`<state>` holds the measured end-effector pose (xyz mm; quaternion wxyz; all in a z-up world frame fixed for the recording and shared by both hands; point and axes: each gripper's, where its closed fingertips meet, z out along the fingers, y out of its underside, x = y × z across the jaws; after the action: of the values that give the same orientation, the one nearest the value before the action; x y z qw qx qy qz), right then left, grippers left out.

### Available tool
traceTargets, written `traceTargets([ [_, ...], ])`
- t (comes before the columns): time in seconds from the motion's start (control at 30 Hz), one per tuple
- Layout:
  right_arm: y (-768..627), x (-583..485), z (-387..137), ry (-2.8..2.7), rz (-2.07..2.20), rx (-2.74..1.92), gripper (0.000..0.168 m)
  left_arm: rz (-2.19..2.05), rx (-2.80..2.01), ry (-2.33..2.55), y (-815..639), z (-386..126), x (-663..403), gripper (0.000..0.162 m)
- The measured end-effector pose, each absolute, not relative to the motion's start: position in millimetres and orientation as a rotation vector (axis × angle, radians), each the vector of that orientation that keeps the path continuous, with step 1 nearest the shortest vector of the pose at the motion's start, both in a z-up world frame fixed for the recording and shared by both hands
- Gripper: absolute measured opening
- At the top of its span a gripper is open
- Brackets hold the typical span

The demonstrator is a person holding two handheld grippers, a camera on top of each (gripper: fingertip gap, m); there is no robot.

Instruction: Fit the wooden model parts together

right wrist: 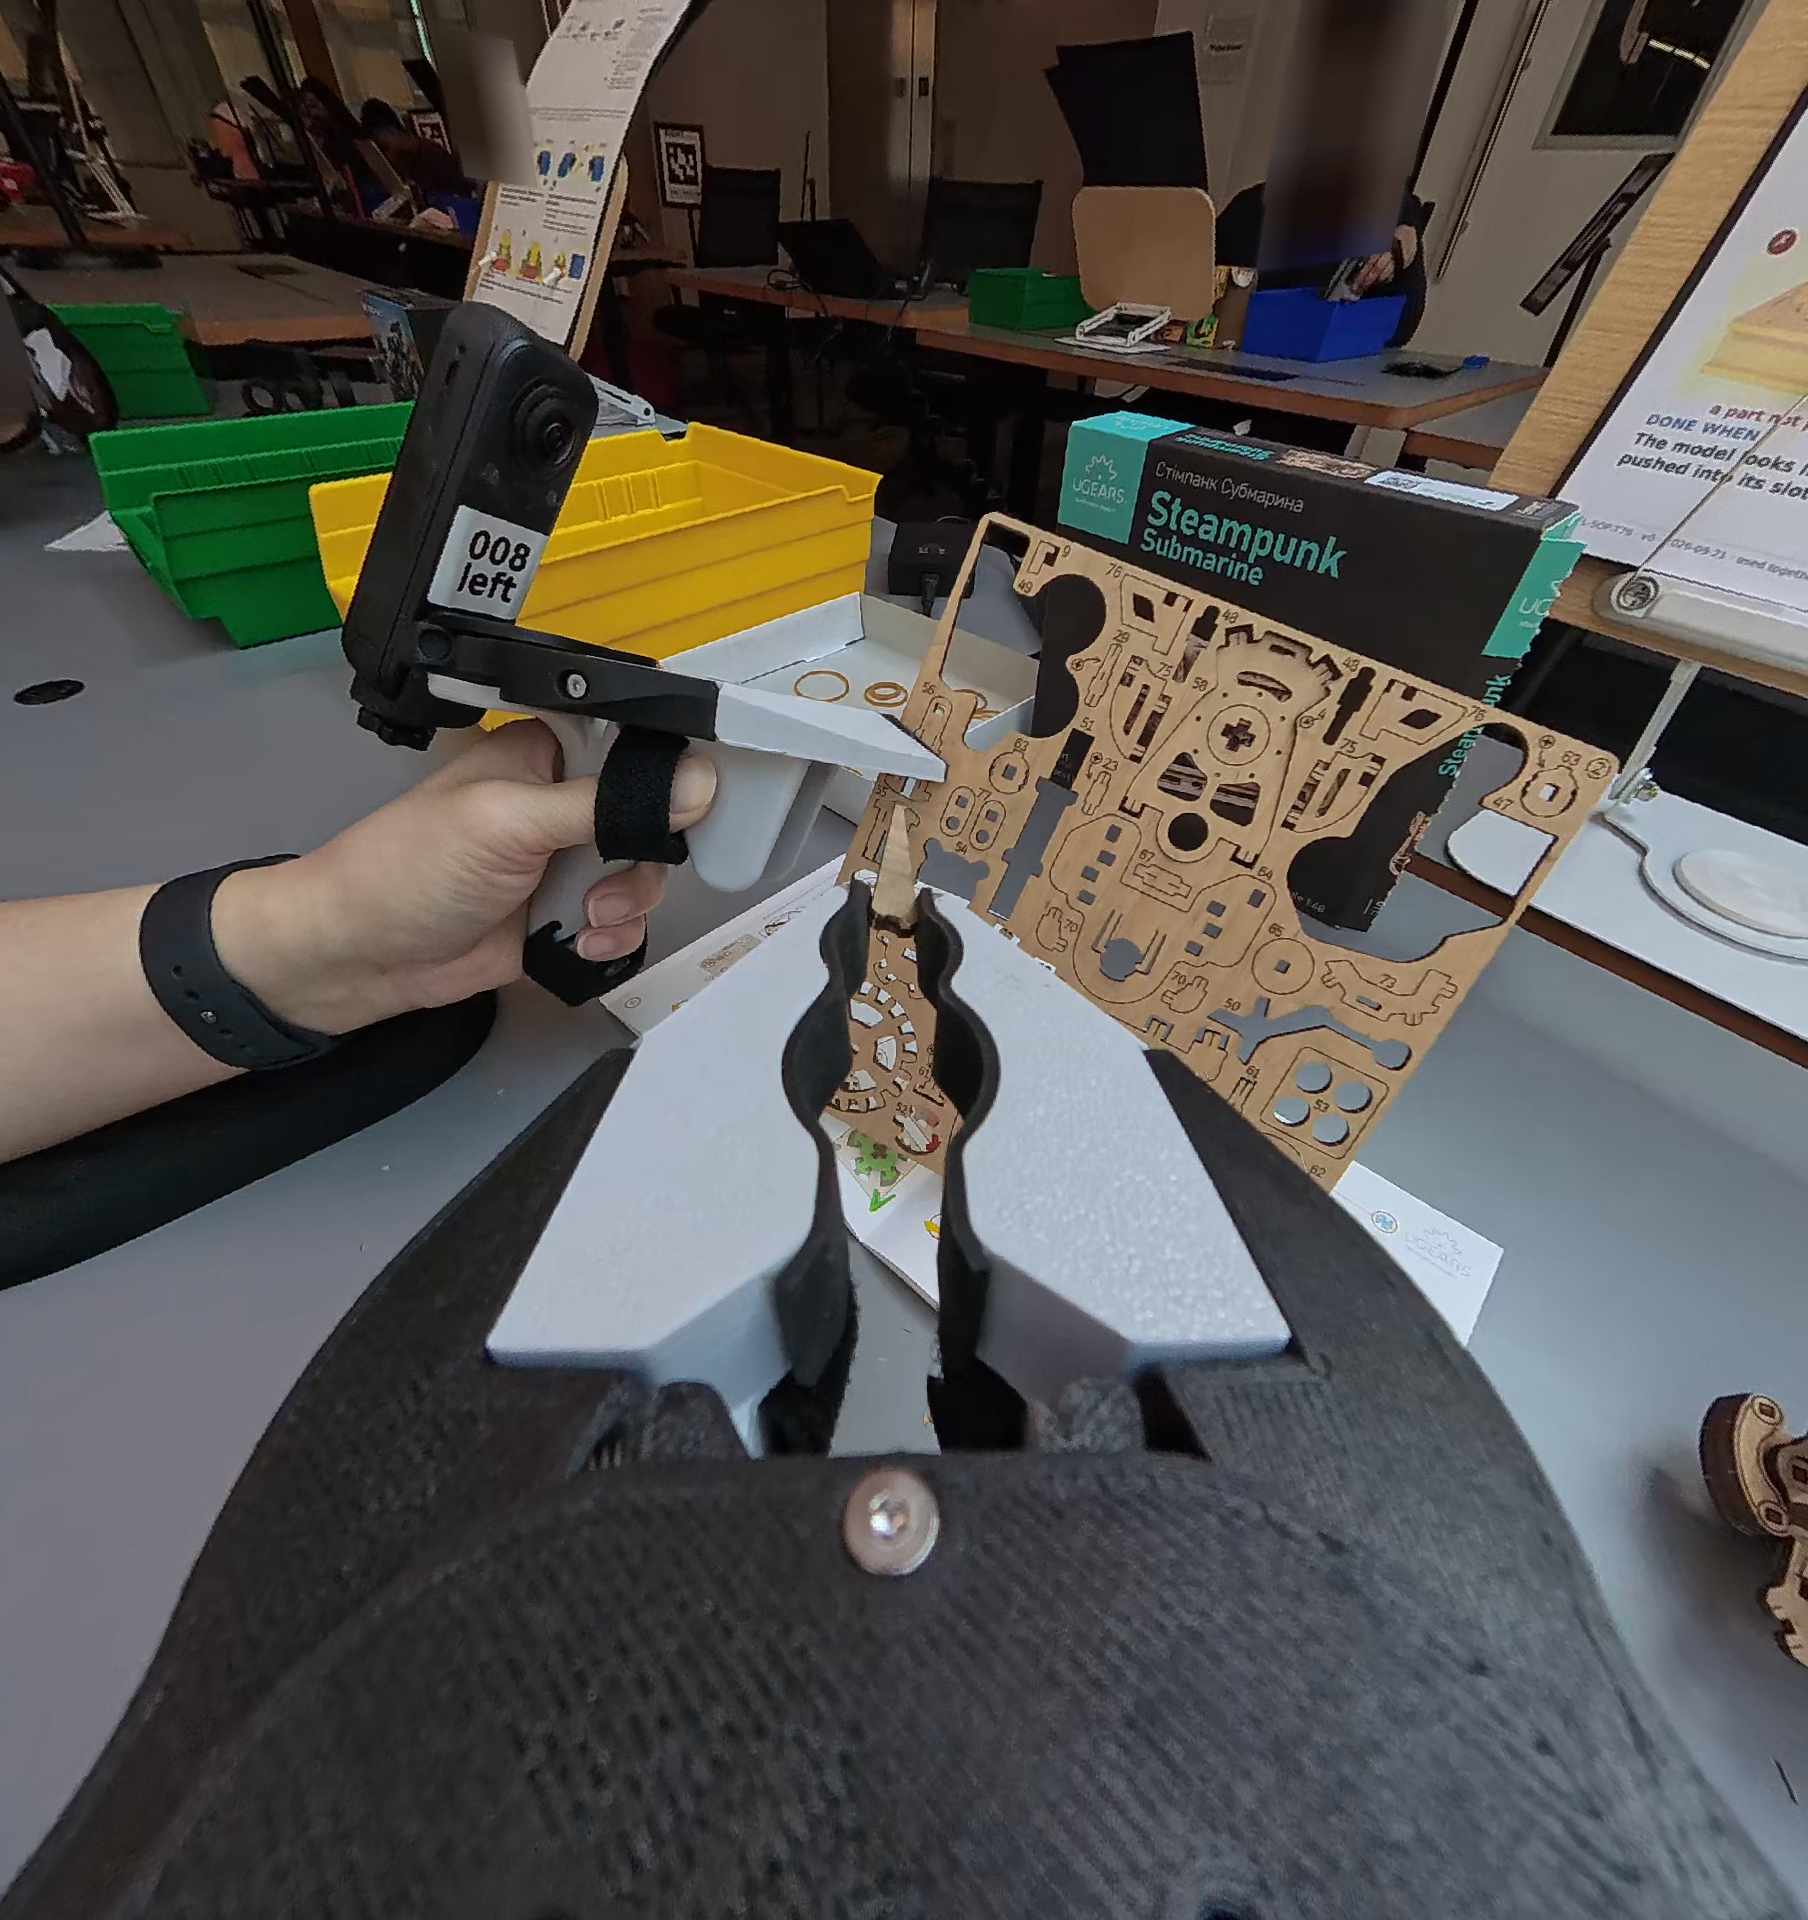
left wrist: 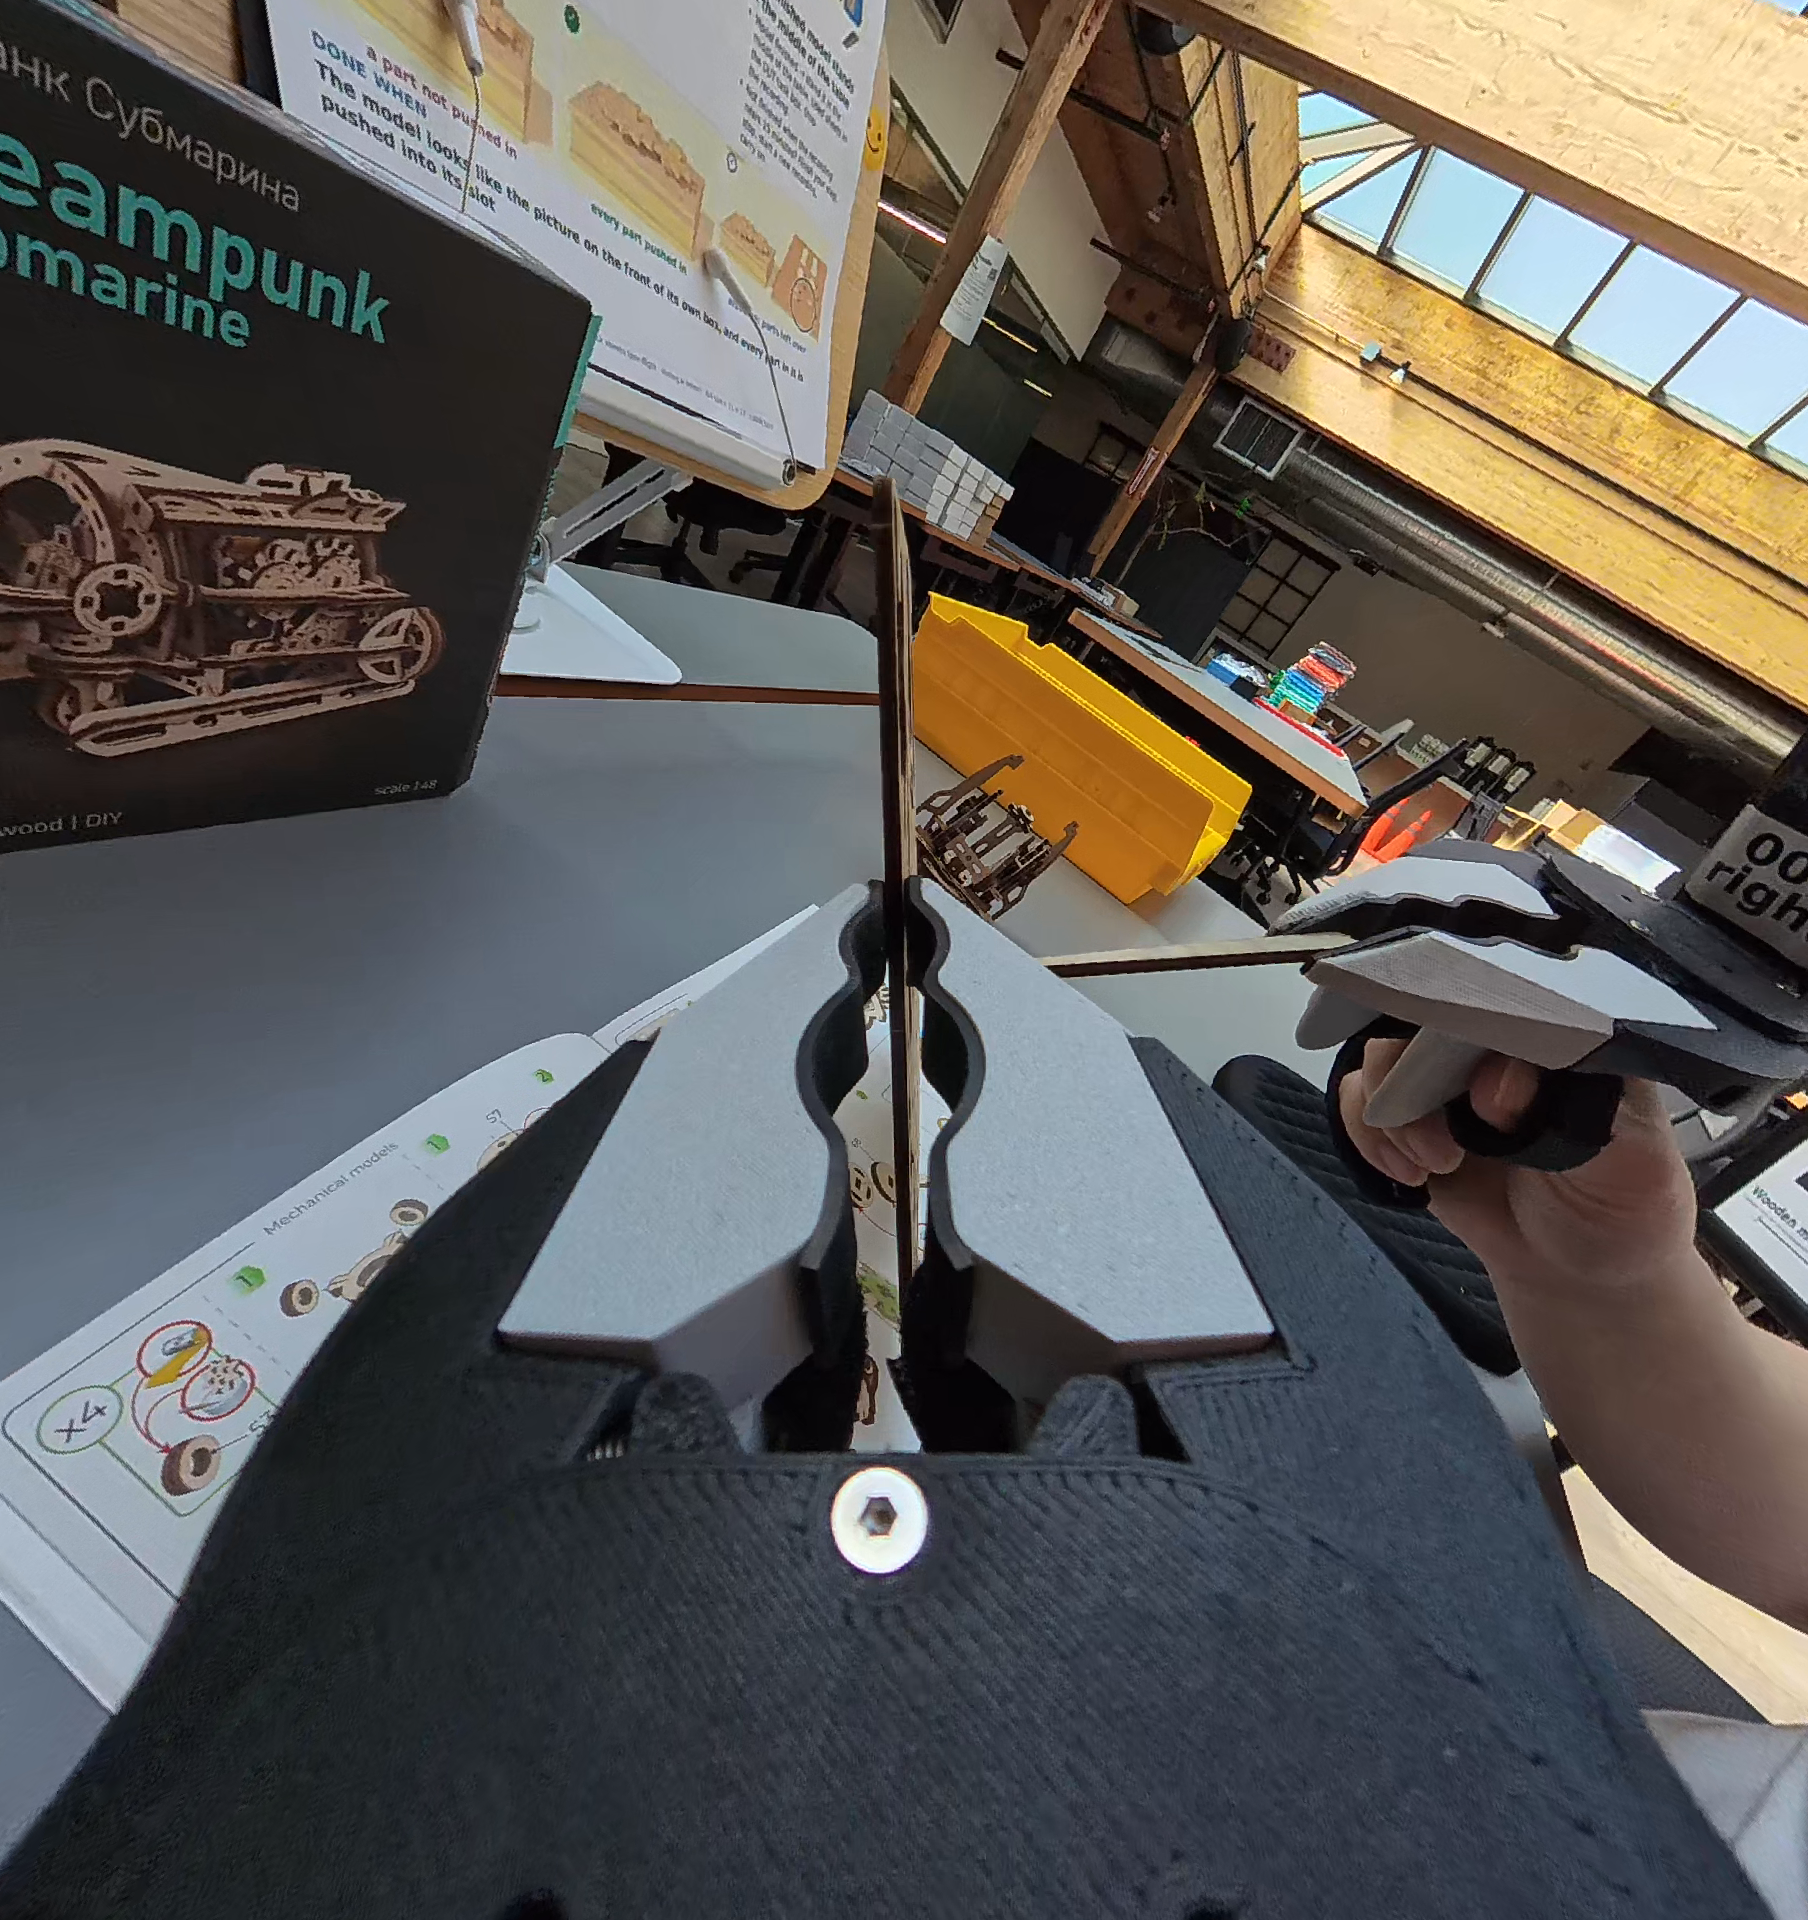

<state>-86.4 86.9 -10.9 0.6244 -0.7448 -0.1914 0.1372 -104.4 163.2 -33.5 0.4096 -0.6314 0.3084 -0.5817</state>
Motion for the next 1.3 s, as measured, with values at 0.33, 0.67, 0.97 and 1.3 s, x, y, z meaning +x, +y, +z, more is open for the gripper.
traceTargets([
  [0.33,90,-86,-21,-0.915,-0.139,-1.785,0.007,-1.444,-1.592,0.771,167,-33,-108,0.0],
  [0.67,95,-74,-15,-1.285,-0.481,-1.768,0.007,-1.448,-1.589,0.776,164,-31,-107,0.0],
  [0.97,98,-65,-18,-1.322,-0.503,-1.848,0.007,-1.447,-1.598,0.771,165,-31,-107,0.0],
  [1.3,101,-85,1,-1.441,-0.606,-1.768,0.007,-1.437,-1.622,0.752,168,-34,-108,0.0],
])
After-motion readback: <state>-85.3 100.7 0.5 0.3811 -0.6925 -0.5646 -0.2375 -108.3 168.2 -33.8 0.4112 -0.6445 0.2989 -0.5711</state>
